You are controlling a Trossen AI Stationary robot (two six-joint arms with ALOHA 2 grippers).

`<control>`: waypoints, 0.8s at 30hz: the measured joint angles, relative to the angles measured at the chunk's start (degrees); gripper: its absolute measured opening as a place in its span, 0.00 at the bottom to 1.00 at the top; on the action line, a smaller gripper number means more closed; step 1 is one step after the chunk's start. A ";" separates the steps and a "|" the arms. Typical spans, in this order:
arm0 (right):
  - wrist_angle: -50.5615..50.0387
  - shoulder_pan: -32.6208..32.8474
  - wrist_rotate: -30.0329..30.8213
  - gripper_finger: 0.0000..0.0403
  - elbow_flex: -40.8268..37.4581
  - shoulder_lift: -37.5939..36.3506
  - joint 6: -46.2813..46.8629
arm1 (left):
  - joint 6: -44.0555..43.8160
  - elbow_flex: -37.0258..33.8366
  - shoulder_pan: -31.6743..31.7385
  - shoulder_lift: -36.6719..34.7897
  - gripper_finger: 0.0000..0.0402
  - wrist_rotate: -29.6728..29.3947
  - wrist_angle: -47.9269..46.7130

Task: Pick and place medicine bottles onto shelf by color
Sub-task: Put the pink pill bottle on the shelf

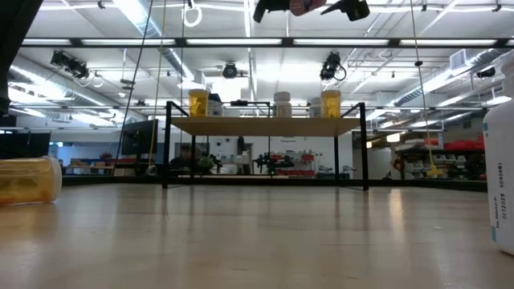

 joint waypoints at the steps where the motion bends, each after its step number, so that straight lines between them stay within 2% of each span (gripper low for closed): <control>1: 0.65 0.00 -0.04 0.68 0.00 0.04 -0.09 | 0.00 0.00 -0.09 0.00 0.38 -0.02 0.06; 5: 1.96 0.00 -0.20 0.64 0.00 -0.01 -0.08 | 0.00 0.00 -0.66 0.00 0.40 0.00 0.04; 12: 1.94 0.22 -2.15 0.49 0.00 -0.01 -0.04 | 0.19 0.00 -0.24 -0.08 0.39 0.41 -0.09; 15: 1.63 0.22 -2.31 0.46 0.00 -0.01 0.47 | 0.20 0.00 -0.07 -0.09 0.40 0.61 -0.24; 18: 1.10 0.22 -2.51 0.48 0.00 -0.01 0.70 | 0.28 0.00 -0.02 -0.09 0.41 0.69 -0.26; 24: -1.43 0.37 -4.37 0.59 0.00 -0.03 -0.23 | 0.36 0.07 0.18 -0.09 0.39 -0.74 -0.21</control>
